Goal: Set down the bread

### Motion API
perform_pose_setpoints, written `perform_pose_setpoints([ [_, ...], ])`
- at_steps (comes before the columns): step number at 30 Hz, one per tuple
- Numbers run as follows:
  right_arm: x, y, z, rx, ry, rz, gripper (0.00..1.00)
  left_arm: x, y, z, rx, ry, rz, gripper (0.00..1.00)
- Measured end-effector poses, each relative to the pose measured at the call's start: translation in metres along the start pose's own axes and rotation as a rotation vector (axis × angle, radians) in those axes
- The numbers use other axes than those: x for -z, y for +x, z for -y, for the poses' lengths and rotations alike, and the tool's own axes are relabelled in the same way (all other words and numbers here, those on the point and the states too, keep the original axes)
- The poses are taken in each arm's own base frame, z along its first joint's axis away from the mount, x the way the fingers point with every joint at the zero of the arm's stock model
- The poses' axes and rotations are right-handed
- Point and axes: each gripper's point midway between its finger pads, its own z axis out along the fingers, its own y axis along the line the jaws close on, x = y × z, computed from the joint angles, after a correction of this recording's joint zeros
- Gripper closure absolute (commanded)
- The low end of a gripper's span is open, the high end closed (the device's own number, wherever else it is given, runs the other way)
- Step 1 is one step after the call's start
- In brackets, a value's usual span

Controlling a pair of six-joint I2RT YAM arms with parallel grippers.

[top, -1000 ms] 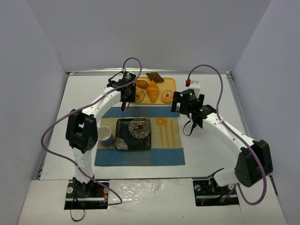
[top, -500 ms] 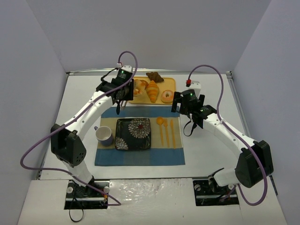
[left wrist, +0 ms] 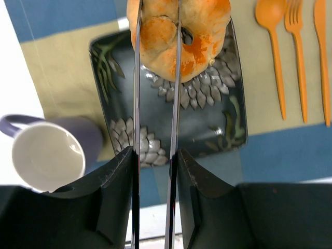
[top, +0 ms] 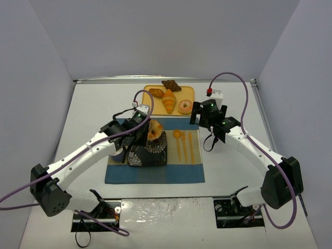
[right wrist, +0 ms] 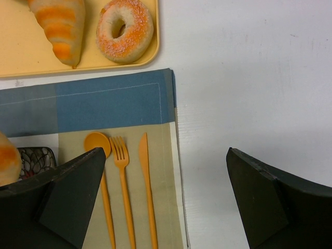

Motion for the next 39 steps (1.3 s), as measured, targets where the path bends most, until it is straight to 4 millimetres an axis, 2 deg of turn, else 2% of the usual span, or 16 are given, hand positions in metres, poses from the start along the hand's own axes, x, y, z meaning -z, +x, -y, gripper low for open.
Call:
perform_pose_setpoints([
  [4, -0.001, 0.005, 0.002, 0.004, 0.004, -0.009, 0.00, 0.013, 0.021, 0.004, 0.009, 0.020, 0.000, 1.00],
  [9, -0.001, 0.007, 0.003, 0.005, 0.007, -0.014, 0.00, 0.020, 0.031, 0.003, 0.026, 0.019, 0.000, 1.00],
  [16, -0.001, 0.008, 0.003, 0.003, 0.007, -0.015, 0.00, 0.012, 0.037, 0.006, 0.031, 0.009, -0.021, 1.00],
  [23, 0.000, 0.007, 0.003, 0.001, 0.006, -0.012, 0.00, -0.003, 0.044, 0.017, 0.014, 0.014, -0.054, 1.00],
  [26, 0.000, 0.007, 0.003, 0.001, 0.006, -0.012, 0.00, -0.007, 0.048, 0.023, 0.003, 0.021, -0.069, 0.97],
  [30, 0.000, 0.007, 0.003, 0.001, 0.006, -0.012, 0.00, -0.009, 0.050, 0.026, -0.008, 0.021, -0.074, 0.80],
  [32, 0.000, 0.007, 0.003, 0.001, 0.006, -0.012, 0.00, -0.008, 0.051, 0.027, -0.011, 0.020, -0.072, 0.62],
  [36, 0.000, 0.007, 0.003, 0.001, 0.006, -0.013, 0.00, -0.008, 0.050, 0.026, -0.008, 0.012, -0.066, 0.47],
  [39, 0.000, 0.007, 0.003, 0.001, 0.006, -0.013, 0.00, -0.008, 0.051, 0.026, -0.007, 0.003, -0.063, 0.45],
])
